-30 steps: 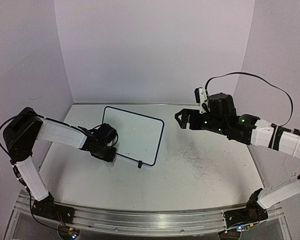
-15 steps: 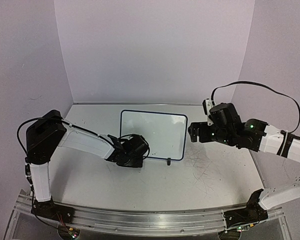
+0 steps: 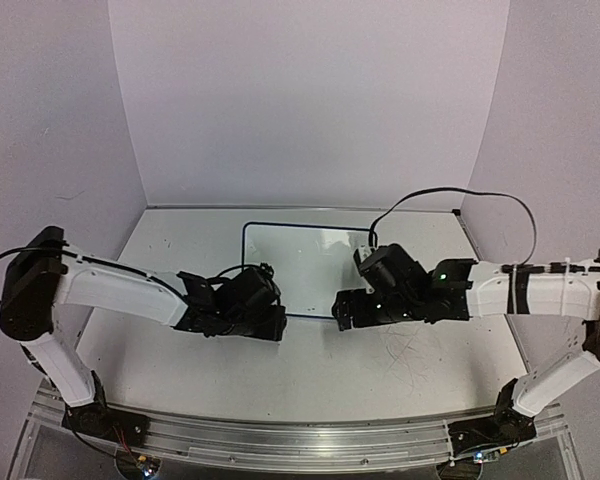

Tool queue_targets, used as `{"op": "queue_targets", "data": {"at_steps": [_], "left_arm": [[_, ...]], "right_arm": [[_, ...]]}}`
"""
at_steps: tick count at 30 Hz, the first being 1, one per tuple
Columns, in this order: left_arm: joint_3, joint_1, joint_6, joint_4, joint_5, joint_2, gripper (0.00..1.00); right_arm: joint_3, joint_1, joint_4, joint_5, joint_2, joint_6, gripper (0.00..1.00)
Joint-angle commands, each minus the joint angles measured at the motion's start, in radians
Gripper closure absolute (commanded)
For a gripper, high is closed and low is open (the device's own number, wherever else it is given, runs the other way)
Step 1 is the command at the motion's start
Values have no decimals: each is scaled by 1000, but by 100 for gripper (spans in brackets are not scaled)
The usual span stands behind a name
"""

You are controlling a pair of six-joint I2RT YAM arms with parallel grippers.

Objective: Write a sentence on the whiteboard
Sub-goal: Move the whiteboard to the center of the board.

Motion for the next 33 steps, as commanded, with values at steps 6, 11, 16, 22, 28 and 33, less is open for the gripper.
{"op": "queue_targets", "data": {"at_steps": [6,11,16,22,28,33], "left_arm": [[-152,181,150,94,93,-344,21],[-257,333,184,215,193,-467,17],[-271,383,198,222,206,-492,16],[-280,393,212,260,216,-509,15],[-289,392,211,275,226,-509,13],[-273,393,224,281,260,-476,11]], "right_arm": [[27,21,104,-10,246,102,26],[58,21,128,27,325,91,43],[87,21,135,90,382,130,44],[111,20,155,177,444,137,51],[101,20,162,269,443,141,65],[94,7,179,290,456,127,73]]}}
